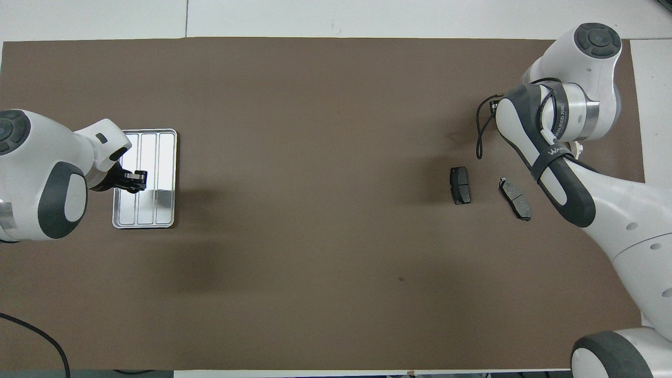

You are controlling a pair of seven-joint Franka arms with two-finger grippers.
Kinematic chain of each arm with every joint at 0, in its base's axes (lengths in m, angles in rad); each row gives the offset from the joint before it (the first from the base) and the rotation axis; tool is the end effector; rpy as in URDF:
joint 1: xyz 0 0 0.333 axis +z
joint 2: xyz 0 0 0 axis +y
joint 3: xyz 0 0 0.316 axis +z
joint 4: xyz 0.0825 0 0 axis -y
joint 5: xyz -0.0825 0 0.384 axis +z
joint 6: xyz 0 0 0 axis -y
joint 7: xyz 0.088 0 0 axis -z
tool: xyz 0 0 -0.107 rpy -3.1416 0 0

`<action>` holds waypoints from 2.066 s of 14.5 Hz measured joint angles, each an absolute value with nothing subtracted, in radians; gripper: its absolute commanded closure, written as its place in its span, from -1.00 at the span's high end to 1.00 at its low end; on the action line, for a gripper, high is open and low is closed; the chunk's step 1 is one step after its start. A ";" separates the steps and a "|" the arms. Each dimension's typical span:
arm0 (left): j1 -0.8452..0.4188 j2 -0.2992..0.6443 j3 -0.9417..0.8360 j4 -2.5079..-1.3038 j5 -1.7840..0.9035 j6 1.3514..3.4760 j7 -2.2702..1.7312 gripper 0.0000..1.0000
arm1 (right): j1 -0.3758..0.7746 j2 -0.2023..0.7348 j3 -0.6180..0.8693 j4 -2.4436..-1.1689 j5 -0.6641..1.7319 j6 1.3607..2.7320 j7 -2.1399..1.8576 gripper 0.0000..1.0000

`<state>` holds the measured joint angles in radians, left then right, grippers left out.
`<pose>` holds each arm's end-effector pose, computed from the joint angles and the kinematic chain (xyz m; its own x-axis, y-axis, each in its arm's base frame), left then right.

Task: Pick bearing gear from pile to tray
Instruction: 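Lower the bearing into the silver tray and open the left gripper, then carry the second bearing to mid-table and release it with the right gripper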

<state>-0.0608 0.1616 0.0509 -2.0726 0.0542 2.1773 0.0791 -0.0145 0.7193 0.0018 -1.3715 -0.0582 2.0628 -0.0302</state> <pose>0.5674 -0.0041 0.3485 0.9909 -0.1197 -0.0614 -0.1226 -0.9914 -0.0461 0.7294 -0.0126 0.2878 0.9986 0.0445 -0.0301 0.0459 -0.9978 0.0484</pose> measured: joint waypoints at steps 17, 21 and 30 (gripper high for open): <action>-0.048 0.161 0.034 -2.225 0.054 2.366 0.073 -1.00 | 0.442 0.710 0.006 -1.254 0.022 1.870 0.893 -1.00; -0.047 0.160 0.035 -2.228 0.047 2.376 0.067 -0.60 | 0.564 0.711 0.007 -1.254 0.022 1.986 1.123 -1.00; -0.048 0.160 0.035 -2.198 0.033 2.381 0.062 1.00 | 0.705 0.771 0.003 -1.255 0.017 2.166 1.377 -1.00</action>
